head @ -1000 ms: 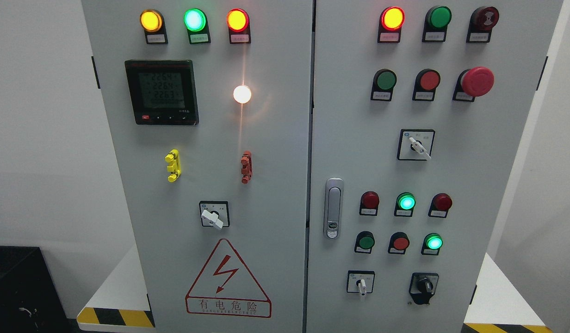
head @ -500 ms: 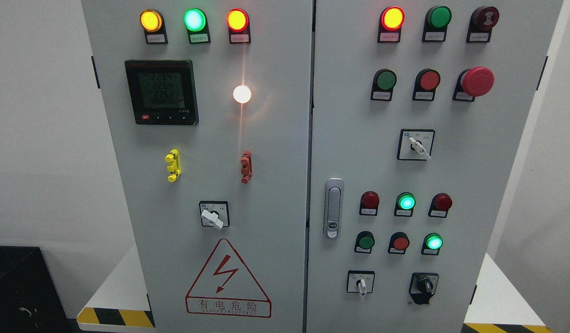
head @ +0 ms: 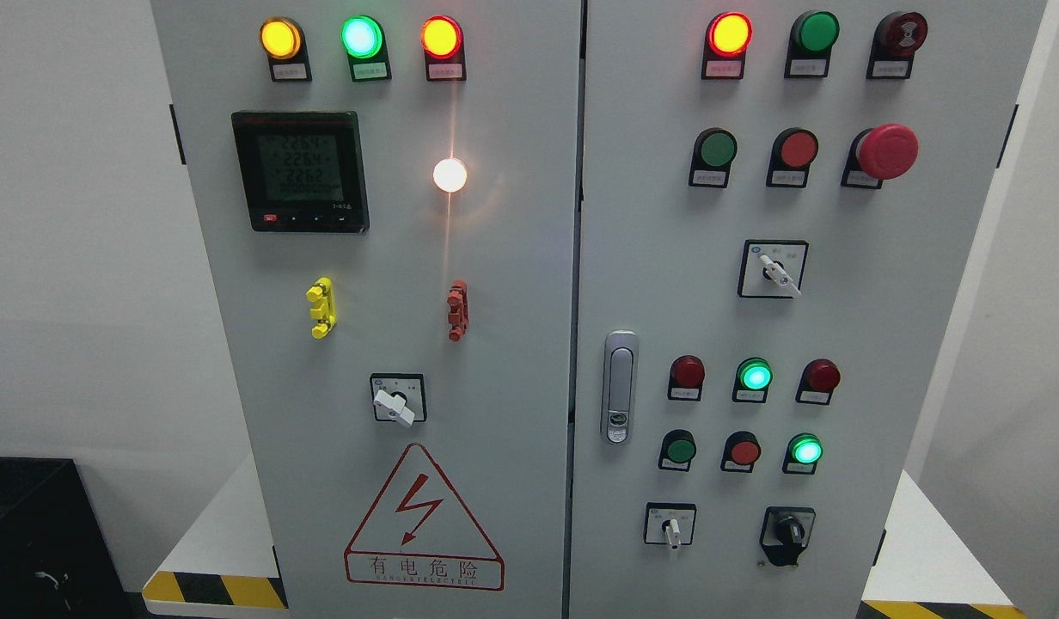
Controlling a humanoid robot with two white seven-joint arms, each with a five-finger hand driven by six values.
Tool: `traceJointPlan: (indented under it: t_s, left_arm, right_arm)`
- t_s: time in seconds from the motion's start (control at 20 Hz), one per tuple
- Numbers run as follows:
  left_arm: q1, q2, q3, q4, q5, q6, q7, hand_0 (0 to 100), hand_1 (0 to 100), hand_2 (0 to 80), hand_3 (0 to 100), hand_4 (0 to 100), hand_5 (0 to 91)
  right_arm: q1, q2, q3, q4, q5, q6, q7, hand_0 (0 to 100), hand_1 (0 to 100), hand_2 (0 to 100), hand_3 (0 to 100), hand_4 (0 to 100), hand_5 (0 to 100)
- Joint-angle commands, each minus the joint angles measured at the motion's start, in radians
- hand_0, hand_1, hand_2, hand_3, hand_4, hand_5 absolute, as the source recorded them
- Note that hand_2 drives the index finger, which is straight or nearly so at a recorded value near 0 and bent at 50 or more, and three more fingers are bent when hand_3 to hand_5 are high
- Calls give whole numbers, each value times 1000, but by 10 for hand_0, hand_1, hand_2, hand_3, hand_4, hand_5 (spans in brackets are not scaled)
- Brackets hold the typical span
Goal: Flip black knob to close circuit
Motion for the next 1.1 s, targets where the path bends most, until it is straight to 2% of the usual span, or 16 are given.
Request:
traceJointPlan:
  t_s: [0.0,0.2,0.4,0.55,0.85,0.95,1.05]
  left_arm:
    - [23,0,0,-29,0,0,0,120,556,0,0,0,0]
    - [23,0,0,-29,0,0,0,120,556,0,0,0,0]
    - [23,0,0,-29,0,0,0,120,556,0,0,0,0]
    - [23,0,0,-29,0,0,0,120,556,0,0,0,0]
    - [23,0,0,-29,0,0,0,120,556,0,0,0,0]
    - [23,0,0,-29,0,0,0,120,556,0,0,0,0]
    - [23,0,0,-29,0,0,0,120,556,0,0,0,0]
  right_arm:
    - [-2,1,-31,-226,34,-1,7,0,86,977,1000,949,950]
    - [-8,2,-33,-266,62,1,21,0,85,975,1000,953,956]
    - [-28,2,-34,-295,90,2,32,0,8,977,1000,960,960]
    - [-57,4,-33,-318,100,5,48,0,0,978,1000,963,963]
    - [-99,5,-34,-346,137,46,67,0,0,979,1000,972,968]
    - [-117,5,-34,-357,140,63,93,0,0,979,1000,975,968]
    - [-137,5,-36,-361,139,79,96,0,0,980,1000,977,969]
